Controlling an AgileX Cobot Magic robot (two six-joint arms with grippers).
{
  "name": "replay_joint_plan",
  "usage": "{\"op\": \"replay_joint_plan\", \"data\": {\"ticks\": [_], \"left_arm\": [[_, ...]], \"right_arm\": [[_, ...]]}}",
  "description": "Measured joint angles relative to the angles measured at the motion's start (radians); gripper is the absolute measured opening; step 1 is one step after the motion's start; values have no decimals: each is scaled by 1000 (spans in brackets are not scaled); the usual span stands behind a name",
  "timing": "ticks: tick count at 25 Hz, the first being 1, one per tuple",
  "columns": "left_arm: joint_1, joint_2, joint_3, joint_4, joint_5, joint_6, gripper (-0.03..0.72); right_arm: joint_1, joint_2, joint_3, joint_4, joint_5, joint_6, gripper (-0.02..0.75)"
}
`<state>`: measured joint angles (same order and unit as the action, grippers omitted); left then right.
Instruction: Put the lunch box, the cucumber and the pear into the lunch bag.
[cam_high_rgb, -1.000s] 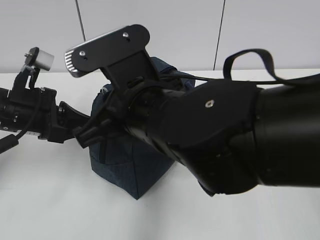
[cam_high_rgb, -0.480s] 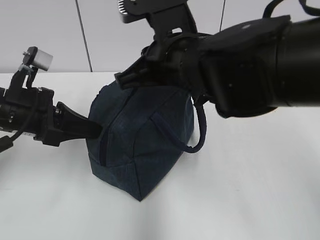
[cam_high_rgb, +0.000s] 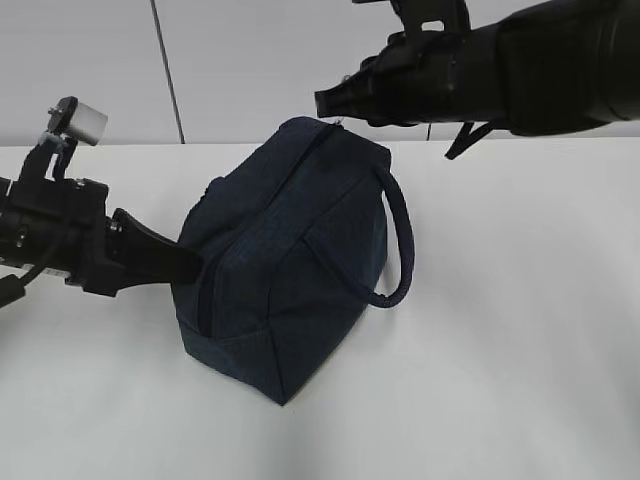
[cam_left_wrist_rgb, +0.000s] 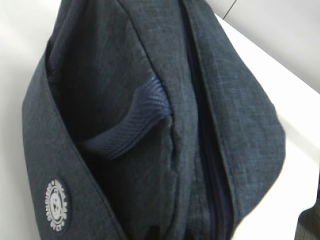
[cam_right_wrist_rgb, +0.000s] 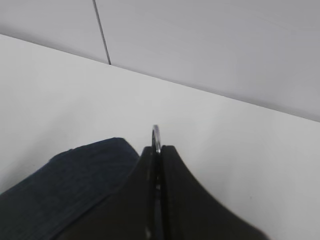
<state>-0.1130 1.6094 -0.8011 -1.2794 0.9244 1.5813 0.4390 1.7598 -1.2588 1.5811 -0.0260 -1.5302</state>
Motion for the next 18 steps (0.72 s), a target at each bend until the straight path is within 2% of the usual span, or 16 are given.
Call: {"op": "replay_joint_plan", "data": {"ticks": [3,9,18], "left_arm": [[0,-6,0,6,0,-11,6],[0,-8,0,8,-4,-13,6],[-1,-8,0,10,-17,-24,6]], "right_arm": [[-47,65,-51,12,55,-2,0],[-130,180,-88,126,122,-2,0],[-164,289,-99,198,183,-2,0]]}}
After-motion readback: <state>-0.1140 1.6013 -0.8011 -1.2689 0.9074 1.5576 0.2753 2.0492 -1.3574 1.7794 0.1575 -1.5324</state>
